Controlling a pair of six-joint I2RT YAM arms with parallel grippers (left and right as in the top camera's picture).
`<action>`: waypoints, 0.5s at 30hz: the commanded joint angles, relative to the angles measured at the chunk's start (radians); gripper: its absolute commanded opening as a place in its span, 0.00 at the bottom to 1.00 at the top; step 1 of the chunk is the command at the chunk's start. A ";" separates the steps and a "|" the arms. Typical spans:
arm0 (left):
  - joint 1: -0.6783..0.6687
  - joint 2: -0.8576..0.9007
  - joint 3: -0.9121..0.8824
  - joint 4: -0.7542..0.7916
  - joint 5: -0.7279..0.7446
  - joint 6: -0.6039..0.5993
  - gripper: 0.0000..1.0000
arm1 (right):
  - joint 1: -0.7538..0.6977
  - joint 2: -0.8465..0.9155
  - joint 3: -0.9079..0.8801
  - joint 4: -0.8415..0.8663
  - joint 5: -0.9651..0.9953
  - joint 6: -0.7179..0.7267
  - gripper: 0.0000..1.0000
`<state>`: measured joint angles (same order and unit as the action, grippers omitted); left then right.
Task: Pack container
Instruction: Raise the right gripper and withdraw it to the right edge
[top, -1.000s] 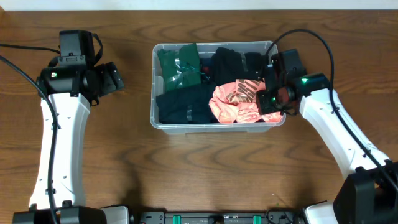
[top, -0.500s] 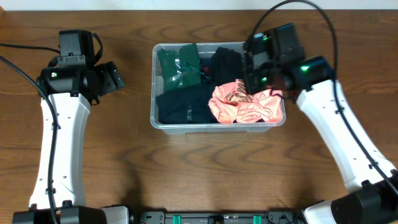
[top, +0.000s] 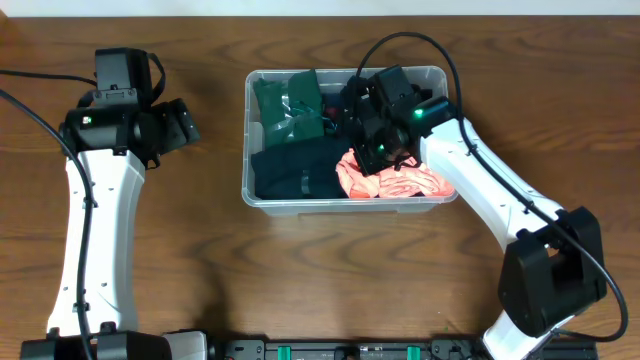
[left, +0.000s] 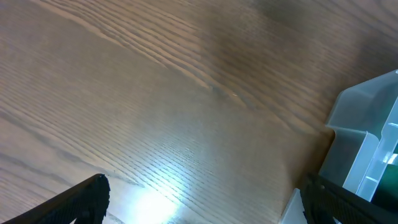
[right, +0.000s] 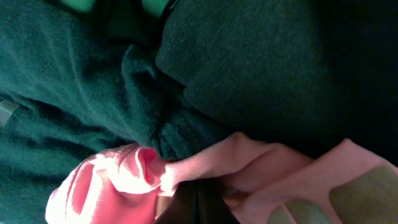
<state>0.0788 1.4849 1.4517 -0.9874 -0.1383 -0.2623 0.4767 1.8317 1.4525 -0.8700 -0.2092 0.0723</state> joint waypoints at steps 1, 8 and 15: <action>0.005 0.011 -0.003 0.002 -0.008 -0.002 0.98 | -0.020 -0.014 0.025 -0.006 0.026 0.008 0.01; 0.005 0.011 -0.003 0.003 -0.008 -0.002 0.98 | -0.142 -0.147 0.143 -0.044 0.026 -0.002 0.01; 0.005 0.011 -0.003 0.003 -0.008 -0.002 0.98 | -0.379 -0.267 0.200 -0.066 0.026 -0.022 0.18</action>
<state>0.0788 1.4849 1.4517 -0.9852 -0.1379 -0.2623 0.1841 1.6146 1.6352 -0.9234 -0.1951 0.0650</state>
